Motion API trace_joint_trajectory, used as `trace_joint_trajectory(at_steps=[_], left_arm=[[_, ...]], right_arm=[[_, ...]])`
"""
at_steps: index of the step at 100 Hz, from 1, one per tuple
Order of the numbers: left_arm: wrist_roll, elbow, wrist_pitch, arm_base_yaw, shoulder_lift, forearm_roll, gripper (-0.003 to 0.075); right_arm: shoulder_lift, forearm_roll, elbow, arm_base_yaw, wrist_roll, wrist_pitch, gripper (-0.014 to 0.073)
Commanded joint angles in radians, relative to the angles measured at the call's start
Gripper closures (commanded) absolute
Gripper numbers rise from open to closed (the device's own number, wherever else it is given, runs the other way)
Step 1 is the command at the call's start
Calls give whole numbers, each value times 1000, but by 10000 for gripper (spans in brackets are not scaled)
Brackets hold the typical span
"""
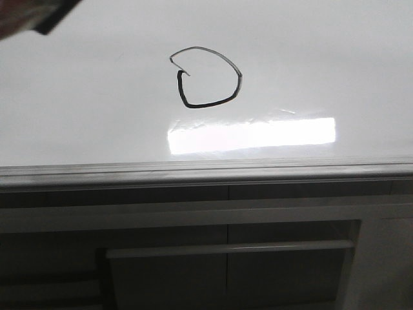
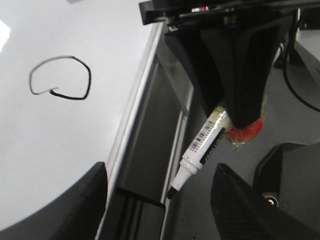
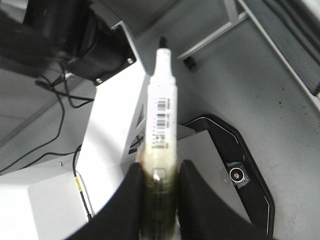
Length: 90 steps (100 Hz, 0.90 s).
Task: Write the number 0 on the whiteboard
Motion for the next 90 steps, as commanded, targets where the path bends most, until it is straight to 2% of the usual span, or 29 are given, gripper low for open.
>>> trace_joint_trajectory(at_steps=[1, 13, 62, 90], left_arm=[[4, -32, 28, -1, 34, -32, 302], [4, -32, 86, -1, 65, -32, 302], [30, -32, 116, -1, 112, -19, 304], [30, -32, 116, -1, 147, -21, 434]], right_arm=[[-17, 44, -56, 32, -30, -37, 654], [9, 44, -87, 47, -33, -40, 654], [33, 107, -126, 52, -105, -20, 655], [33, 125, -126, 52, -122, 16, 655]])
